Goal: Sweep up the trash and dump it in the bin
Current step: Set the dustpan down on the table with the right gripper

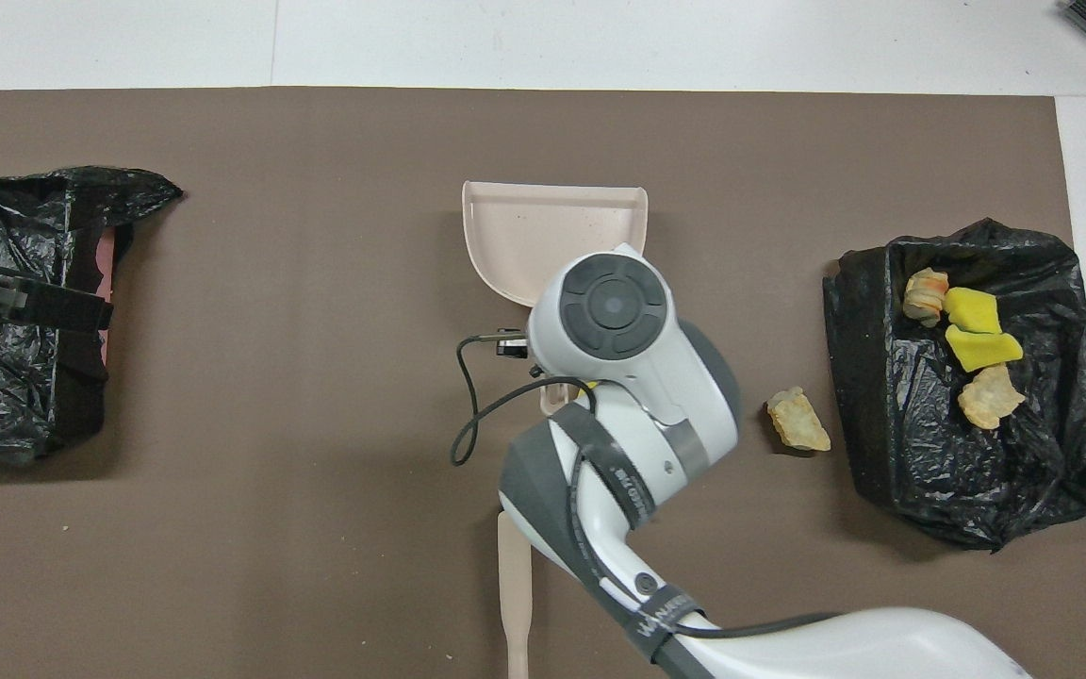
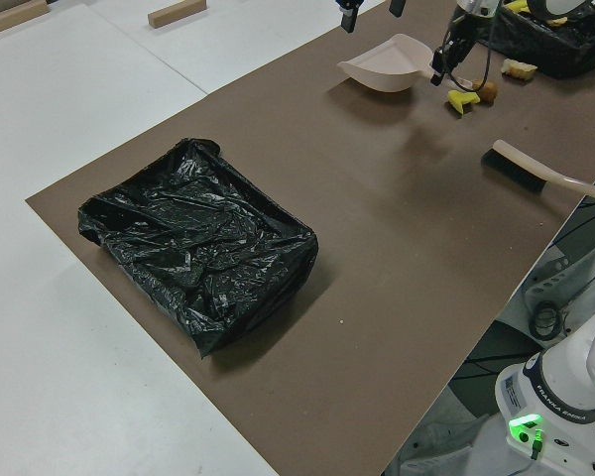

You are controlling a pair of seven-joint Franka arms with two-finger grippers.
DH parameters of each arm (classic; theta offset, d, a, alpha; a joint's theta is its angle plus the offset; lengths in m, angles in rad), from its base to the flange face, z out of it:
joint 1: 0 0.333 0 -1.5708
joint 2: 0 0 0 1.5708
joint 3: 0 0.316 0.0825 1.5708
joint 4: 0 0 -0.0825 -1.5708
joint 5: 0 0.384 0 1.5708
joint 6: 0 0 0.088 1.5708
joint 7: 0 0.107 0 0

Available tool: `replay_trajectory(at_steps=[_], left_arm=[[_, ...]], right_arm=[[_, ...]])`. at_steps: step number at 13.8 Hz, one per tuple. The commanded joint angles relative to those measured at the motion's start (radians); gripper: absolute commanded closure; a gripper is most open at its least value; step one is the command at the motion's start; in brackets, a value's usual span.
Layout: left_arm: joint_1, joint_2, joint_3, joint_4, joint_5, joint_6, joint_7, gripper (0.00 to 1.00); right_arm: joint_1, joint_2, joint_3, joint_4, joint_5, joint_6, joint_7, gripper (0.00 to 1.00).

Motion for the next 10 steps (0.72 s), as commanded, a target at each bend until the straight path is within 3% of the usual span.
replay_trajectory(at_steps=[1, 2, 3, 10], left_arm=[[0.020, -0.001, -0.019, 0.011, 0.015, -0.023, 0.002, 0.00], [0.019, -0.004, -0.019, 0.005, 0.015, -0.018, 0.002, 0.00], [0.019, -0.004, -0.019, 0.004, 0.015, -0.017, 0.008, 0.00], [0.000, 0.019, -0.039, -0.021, 0.013, 0.075, -0.001, 0.00]], right_arm=[[-0.003, -0.003, -0.002, -0.015, -0.018, -0.018, 0.022, 0.83], [0.000, -0.006, -0.007, -0.009, -0.021, -0.031, 0.022, 0.26], [0.001, -0.014, -0.010, 0.002, -0.041, -0.068, 0.020, 0.00], [-0.002, -0.170, 0.036, -0.024, 0.022, -0.237, 0.011, 0.00]])
